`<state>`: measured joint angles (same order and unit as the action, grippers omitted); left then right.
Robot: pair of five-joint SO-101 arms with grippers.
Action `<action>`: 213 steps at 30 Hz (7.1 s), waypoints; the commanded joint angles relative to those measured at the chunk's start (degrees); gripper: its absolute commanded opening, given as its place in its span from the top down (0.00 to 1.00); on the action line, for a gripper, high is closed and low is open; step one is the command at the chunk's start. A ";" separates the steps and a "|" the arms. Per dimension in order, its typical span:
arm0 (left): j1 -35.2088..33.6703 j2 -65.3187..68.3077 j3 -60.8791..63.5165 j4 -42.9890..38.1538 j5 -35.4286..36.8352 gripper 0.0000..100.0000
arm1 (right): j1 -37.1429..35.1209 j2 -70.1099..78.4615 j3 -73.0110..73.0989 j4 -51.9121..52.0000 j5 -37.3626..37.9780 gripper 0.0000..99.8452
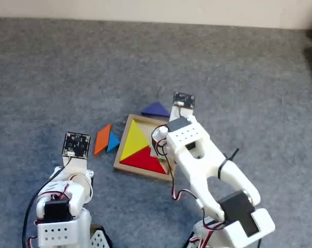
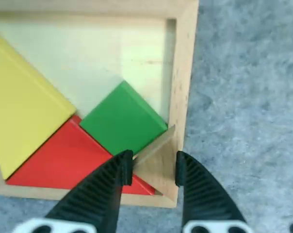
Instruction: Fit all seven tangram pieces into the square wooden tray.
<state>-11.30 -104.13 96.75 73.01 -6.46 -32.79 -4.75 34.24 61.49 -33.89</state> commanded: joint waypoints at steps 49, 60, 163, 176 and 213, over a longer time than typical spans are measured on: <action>-0.04 -0.04 0.40 0.18 -0.18 0.99 | -7.16 -0.13 -3.38 -0.84 2.46 0.84; -0.04 -0.04 0.40 0.18 -0.18 0.99 | -2.33 -0.66 -3.74 1.80 2.81 0.84; 2.24 58.15 -53.76 -2.73 -15.56 0.75 | 26.33 -99.47 69.58 6.11 32.18 0.99; 3.21 84.18 -60.88 -11.78 -5.98 0.73 | 26.42 -99.47 69.41 6.11 32.26 0.99; 0.66 106.59 -67.65 -15.03 -6.24 0.79 | 26.51 -99.47 69.41 6.11 32.26 0.99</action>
<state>-10.15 2.77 31.43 57.36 -12.18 -6.95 -103.91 95.96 68.79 -2.51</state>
